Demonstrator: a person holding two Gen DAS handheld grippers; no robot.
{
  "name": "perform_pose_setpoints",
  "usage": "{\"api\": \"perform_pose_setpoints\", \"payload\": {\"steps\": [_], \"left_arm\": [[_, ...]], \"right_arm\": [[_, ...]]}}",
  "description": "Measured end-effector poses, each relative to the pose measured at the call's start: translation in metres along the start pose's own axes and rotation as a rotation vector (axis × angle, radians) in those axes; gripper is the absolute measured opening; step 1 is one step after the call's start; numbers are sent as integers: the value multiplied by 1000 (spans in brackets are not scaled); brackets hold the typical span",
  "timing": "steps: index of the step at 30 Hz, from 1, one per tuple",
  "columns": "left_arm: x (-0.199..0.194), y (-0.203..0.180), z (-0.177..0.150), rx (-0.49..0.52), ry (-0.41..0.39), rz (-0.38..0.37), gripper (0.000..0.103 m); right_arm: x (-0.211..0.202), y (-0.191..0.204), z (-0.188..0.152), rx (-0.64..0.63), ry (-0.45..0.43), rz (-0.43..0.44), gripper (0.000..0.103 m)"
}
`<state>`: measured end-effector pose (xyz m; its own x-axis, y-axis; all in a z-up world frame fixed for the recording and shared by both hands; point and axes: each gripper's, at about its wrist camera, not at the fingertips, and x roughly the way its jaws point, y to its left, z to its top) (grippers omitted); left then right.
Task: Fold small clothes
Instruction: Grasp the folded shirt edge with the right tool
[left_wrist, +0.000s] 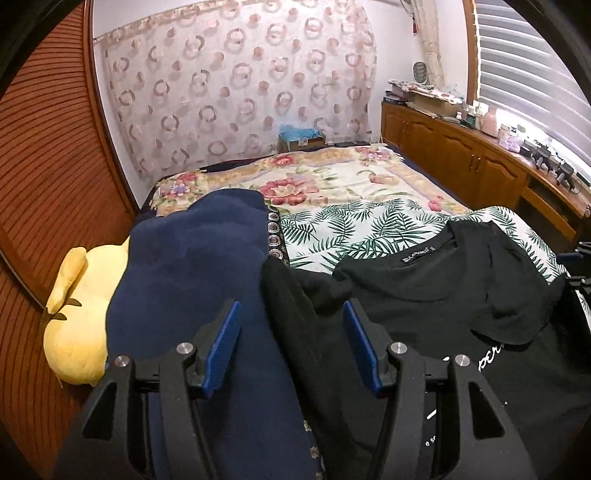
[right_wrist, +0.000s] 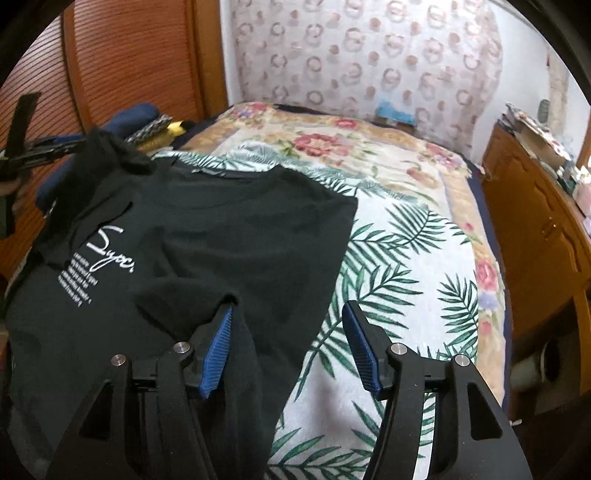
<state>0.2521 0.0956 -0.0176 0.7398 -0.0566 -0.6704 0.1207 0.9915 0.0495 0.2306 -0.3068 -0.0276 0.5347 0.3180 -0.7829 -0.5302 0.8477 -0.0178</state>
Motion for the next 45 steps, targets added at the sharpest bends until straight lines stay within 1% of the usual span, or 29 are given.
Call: {"api": "perform_pose_setpoints", "payload": {"steps": [5, 8, 16, 19, 20, 22, 23, 25, 30, 31, 32, 33, 35, 37, 41, 45], "left_arm": [[4, -5, 2, 17, -5, -4, 56], [2, -5, 4, 15, -12, -21, 56], [-22, -11, 0, 26, -52, -31, 56], [-30, -15, -2, 30, -65, -41, 56], [-33, -16, -3, 30, -70, -44, 56], [-37, -17, -4, 28, -77, -49, 56], [-38, -17, -5, 28, -80, -52, 56], [-40, -18, -7, 28, -82, -54, 56], [-43, -19, -9, 24, -84, -54, 56], [-44, -20, -10, 21, -86, -54, 56], [-47, -20, -11, 19, -89, -54, 56], [-49, -20, -12, 18, -92, -55, 56], [-55, -21, -14, 19, -99, -53, 56], [-62, -23, -16, 20, -108, -53, 56], [-72, -24, -18, 23, -123, -51, 56], [-77, -25, -20, 27, -126, -50, 56]], "right_arm": [[-7, 20, -6, -50, 33, 48, 60], [-11, 33, -11, -66, 33, 50, 60], [-32, 54, -28, -69, -9, 31, 60], [-38, 58, -37, -47, -19, 47, 60], [-37, 59, -41, -38, -19, 55, 56], [-31, 62, -48, -30, -3, 71, 51], [-27, 64, -51, -24, 5, 72, 46], [-14, 67, -54, 2, 18, 89, 42], [11, 72, -50, 50, 20, 91, 28], [15, 73, -48, 54, 24, 85, 20], [17, 74, -47, 54, 15, 75, 9], [17, 74, -47, 57, 12, 74, 6], [11, 75, -46, 71, -8, 101, 3], [0, 81, -44, 69, -33, 117, 3], [-21, 95, -40, 80, -64, 183, 2], [-28, 107, -41, 111, -47, 249, 3]]}}
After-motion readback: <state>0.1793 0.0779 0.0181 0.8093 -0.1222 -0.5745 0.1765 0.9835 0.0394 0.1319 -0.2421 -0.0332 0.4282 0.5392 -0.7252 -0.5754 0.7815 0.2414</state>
